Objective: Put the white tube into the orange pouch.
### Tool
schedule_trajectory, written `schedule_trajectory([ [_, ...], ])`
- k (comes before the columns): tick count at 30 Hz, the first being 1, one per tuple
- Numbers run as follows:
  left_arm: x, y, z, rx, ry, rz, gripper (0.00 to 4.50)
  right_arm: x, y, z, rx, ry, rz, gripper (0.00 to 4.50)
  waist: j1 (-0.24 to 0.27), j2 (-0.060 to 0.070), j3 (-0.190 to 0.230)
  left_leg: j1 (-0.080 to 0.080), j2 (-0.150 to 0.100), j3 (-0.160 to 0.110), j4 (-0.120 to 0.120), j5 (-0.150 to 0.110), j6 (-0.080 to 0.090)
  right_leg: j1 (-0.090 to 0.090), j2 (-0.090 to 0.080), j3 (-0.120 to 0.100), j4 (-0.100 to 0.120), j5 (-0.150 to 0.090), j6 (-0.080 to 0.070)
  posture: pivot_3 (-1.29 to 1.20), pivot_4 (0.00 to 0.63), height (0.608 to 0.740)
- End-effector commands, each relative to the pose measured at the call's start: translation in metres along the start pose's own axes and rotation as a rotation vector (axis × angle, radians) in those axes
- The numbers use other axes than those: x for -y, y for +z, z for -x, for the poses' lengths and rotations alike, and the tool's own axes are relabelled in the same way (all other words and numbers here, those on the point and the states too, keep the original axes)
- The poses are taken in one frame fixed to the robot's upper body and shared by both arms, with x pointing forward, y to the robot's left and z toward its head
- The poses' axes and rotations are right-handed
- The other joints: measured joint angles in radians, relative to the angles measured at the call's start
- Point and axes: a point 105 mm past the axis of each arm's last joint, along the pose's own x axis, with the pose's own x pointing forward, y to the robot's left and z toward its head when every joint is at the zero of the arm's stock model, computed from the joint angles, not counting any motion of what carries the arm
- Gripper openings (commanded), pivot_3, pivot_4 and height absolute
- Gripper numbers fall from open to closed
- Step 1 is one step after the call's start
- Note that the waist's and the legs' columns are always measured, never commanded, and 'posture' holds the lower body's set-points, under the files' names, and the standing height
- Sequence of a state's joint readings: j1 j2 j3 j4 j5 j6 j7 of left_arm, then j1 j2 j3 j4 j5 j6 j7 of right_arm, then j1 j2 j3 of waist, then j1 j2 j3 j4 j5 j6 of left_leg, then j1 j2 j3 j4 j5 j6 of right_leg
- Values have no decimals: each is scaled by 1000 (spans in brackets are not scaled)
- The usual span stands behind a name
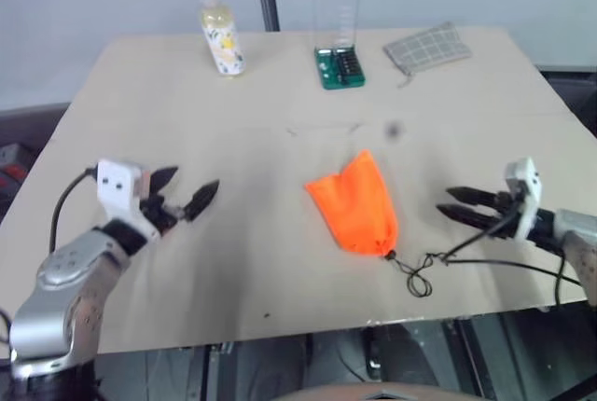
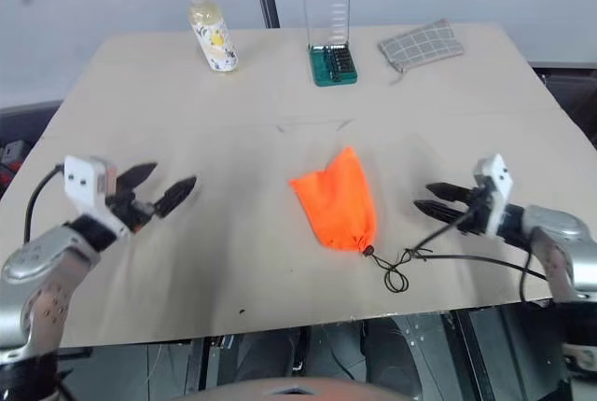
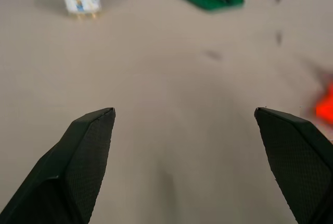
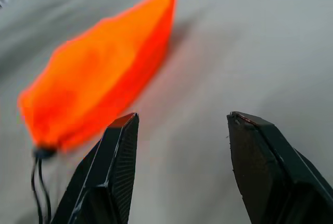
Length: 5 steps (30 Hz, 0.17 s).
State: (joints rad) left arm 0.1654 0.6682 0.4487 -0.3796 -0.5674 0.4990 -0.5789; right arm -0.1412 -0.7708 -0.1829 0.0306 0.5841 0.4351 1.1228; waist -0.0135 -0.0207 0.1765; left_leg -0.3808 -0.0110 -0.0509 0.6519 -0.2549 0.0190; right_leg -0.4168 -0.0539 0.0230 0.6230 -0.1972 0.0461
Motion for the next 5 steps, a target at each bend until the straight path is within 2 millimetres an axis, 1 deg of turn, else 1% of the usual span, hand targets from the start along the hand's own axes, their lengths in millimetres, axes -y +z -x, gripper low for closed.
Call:
schedule_trajectory([
  [1, 8, 6, 18, -14, -53, -73, 4446, 5, 5, 18, 3, -13, 77, 2734, -1, 0, 0, 1, 1, 1, 0, 0, 0, 1, 0, 0, 0, -1, 1, 0, 150, 740],
  [3, 11, -4, 28, -58, -78, -71, 4446, 10, 0, 26, -23, -30, 94, 2734, 0, 0, 0, 1, 3, 2, 1, 0, 0, 1, 1, 1, 0, -2, 3, 0, 150, 740],
  [5, 14, -7, 33, -62, -91, -73, 4446, 12, -2, 32, -34, -36, 95, 2734, 0, 0, 0, 2, 3, 2, 1, 0, 0, 1, 1, 1, 0, -2, 4, 0, 150, 740],
])
